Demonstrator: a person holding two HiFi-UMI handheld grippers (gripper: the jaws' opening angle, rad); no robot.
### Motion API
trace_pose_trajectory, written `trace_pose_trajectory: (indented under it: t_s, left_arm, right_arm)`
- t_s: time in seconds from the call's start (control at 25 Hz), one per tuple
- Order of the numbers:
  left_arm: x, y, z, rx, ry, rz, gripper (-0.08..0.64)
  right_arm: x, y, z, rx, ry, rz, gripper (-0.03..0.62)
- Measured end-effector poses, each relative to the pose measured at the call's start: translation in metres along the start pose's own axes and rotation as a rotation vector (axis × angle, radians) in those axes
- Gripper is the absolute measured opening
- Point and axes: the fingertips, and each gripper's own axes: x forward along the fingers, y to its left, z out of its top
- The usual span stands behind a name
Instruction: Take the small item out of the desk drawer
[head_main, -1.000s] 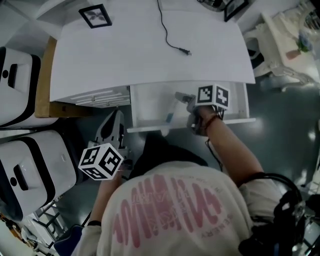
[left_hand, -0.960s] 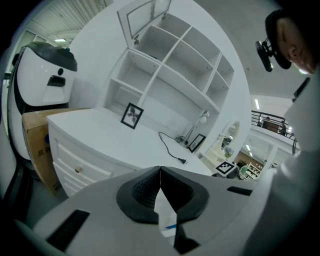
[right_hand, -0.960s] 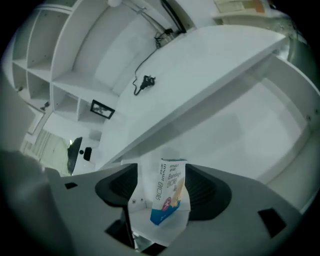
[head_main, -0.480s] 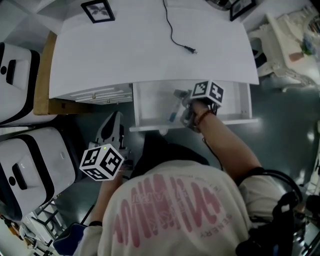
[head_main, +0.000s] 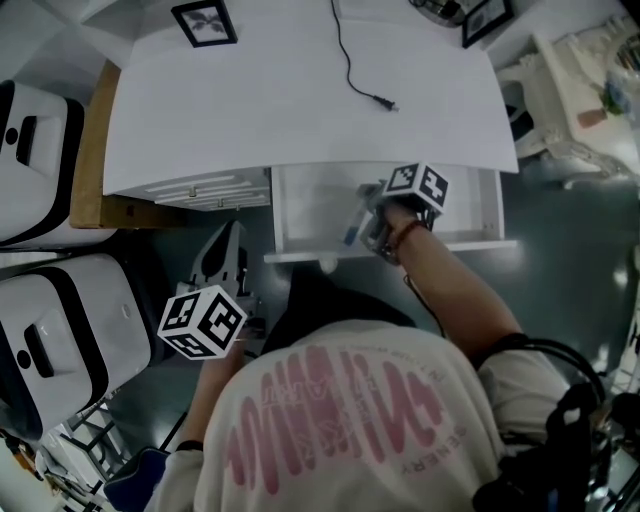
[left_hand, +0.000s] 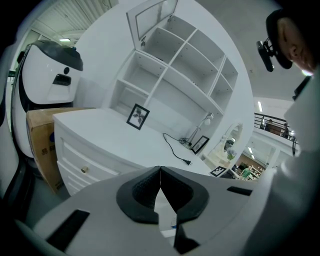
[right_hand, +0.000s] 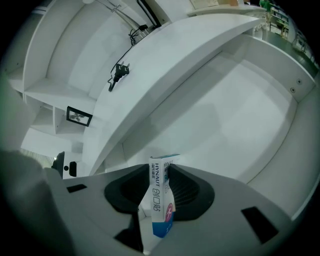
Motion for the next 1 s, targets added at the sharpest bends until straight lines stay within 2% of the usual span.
trace_pose_trajectory:
  t_s: [0.48, 0.76, 1.0]
  left_arm:
    - [-0.004, -0.005, 0.003, 0.008, 0.002, -0.035, 0.029]
    - [-0.006, 0.005, -0.008, 0.031, 0.091, 0.036, 0.029]
    - [-0.005, -0.01, -0.01, 0.008, 0.09, -0.011, 0.03]
  right_arm:
    - [-0.023, -0.004, 0.0, 0.1, -0.073, 0.057, 0.115]
    - [-0.043, -0.006, 0.003, 0.136, -0.134, 0.088, 0.112]
    - [-0.07, -0.004, 0.006, 0.14, -0.198, 0.124, 0.11]
